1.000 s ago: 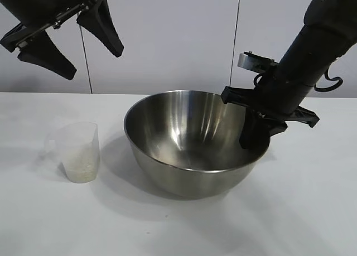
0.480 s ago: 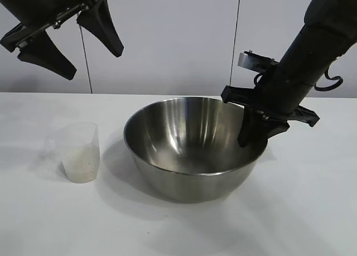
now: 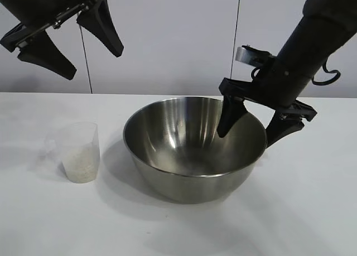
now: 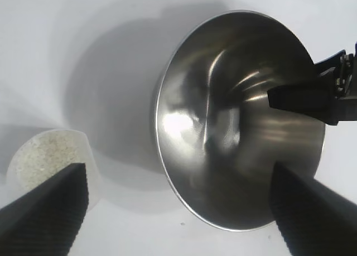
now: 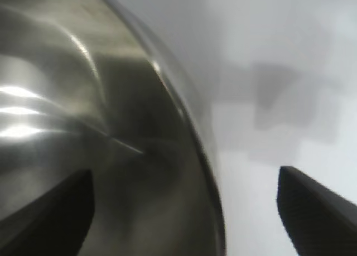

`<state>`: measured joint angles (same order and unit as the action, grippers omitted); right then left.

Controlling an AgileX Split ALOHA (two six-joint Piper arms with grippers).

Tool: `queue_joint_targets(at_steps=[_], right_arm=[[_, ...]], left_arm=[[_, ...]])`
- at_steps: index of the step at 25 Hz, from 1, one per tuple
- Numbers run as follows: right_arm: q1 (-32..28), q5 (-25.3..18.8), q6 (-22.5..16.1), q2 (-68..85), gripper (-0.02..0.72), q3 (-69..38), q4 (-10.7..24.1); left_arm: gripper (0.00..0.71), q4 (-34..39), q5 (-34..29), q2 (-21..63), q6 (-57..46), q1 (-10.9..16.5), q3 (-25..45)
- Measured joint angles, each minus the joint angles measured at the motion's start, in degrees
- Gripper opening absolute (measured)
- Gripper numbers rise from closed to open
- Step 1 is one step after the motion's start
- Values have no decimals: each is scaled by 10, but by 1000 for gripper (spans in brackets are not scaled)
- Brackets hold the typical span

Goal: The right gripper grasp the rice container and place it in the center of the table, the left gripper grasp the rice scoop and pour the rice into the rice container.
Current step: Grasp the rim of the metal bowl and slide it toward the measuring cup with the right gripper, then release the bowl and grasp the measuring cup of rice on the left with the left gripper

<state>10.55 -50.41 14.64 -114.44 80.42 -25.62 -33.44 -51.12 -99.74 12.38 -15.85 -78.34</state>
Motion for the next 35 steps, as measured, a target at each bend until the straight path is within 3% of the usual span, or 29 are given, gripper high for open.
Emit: queue_joint_targets(at_steps=[3, 8, 16, 35], right_arm=[[0, -33, -30, 15, 686, 46, 23], [-16, -77, -57, 29, 694, 102, 21], [-56, -102, -59, 29, 694, 109, 11], [-58, -114, -41, 29, 694, 110, 10]], left_arm=[[636, 0, 1, 0, 0, 0, 0], [636, 0, 1, 0, 0, 0, 0], [636, 0, 8, 0, 0, 0, 0], [636, -3, 81, 0, 13, 0, -11]])
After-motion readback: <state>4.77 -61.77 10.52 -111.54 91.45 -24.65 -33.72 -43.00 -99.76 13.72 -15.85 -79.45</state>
